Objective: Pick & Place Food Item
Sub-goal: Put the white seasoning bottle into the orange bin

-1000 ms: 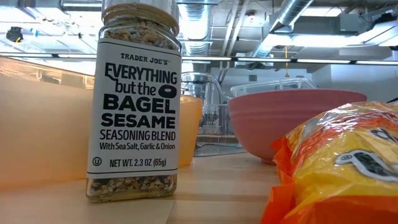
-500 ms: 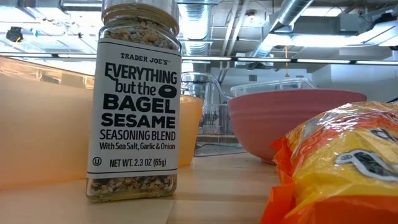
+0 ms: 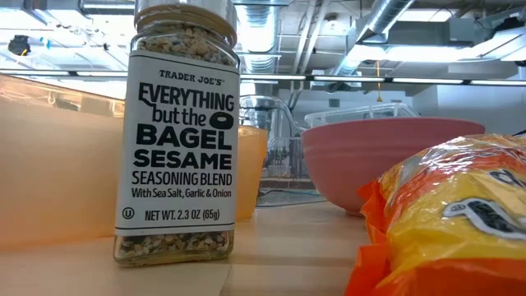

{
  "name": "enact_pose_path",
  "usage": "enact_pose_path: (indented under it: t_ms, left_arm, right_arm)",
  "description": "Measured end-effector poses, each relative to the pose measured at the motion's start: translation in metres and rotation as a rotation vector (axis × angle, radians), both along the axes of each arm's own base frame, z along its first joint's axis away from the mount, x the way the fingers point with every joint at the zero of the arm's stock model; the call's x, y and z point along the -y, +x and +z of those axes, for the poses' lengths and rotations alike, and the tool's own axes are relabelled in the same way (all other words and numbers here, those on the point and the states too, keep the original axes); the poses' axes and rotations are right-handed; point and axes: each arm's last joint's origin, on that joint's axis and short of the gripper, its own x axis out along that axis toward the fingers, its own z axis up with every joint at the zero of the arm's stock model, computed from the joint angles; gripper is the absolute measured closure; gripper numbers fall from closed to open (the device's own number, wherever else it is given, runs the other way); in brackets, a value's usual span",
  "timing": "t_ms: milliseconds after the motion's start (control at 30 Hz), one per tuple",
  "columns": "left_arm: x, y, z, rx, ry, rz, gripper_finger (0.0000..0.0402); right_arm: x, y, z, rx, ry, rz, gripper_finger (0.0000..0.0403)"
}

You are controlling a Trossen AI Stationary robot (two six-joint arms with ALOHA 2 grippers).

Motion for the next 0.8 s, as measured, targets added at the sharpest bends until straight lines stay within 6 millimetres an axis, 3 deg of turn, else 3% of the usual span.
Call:
enact_pose_path:
  t_ms: [167, 300, 800]
  left_arm:
    - [0.016, 0.006, -0.034, -0.046, 0.075, 0.078, 0.0031]
    - [0.017, 0.011, -0.051, -0.033, 0.168, 0.142, 0.0031]
    - [0.016, 0.011, -0.062, -0.123, 0.124, 0.173, 0.0045]
  right_arm:
    - [-0.008, -0.004, 0.000, 0.001, 0.000, 0.047, 0.0163]
    - [-0.015, -0.007, 0.000, 0.002, -0.009, 0.078, 0.0163]
    - [-0.029, -0.015, -0.004, -0.033, -0.044, 0.128, 0.0163]
